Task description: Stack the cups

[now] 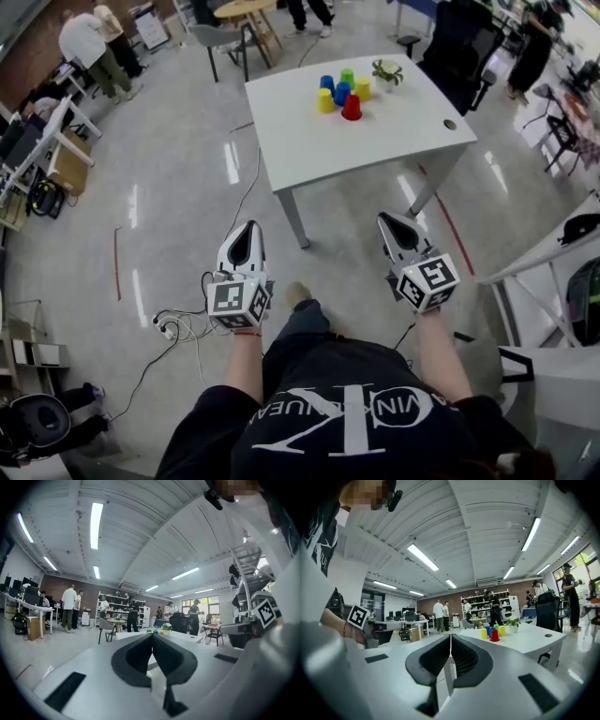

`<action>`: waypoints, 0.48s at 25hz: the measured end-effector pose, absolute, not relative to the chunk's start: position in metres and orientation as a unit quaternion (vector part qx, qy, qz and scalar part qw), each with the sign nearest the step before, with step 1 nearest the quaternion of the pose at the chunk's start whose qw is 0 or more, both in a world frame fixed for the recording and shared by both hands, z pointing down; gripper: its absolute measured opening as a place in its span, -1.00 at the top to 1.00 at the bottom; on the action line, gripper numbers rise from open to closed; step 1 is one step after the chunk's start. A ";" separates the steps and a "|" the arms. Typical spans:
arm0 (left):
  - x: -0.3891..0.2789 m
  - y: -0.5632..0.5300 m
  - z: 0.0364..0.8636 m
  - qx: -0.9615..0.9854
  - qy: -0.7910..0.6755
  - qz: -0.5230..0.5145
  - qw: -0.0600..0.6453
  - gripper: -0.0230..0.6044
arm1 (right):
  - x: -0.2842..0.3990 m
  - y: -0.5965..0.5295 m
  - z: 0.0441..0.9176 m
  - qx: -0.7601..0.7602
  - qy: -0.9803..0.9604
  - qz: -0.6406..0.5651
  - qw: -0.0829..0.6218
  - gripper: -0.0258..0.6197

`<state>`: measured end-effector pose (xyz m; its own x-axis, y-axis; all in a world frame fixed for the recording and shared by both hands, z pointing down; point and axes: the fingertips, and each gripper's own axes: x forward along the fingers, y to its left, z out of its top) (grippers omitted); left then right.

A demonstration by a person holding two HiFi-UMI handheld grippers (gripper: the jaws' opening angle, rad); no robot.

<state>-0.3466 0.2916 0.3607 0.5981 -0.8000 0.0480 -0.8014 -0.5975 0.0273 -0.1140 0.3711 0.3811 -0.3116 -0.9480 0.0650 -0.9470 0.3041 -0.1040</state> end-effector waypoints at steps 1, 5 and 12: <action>-0.346 0.291 0.360 0.894 -0.448 0.014 0.022 0.91 | -0.112 0.371 0.381 -0.591 0.804 -0.063 0.002 0.87; -0.341 0.286 0.361 0.895 -0.446 0.012 0.024 0.91 | -0.105 0.372 0.384 -0.597 0.800 -0.067 -0.002 0.80; -0.321 0.262 0.366 0.899 -0.437 0.008 0.032 0.91 | -0.086 0.360 0.390 -0.603 0.795 -0.072 -0.005 0.80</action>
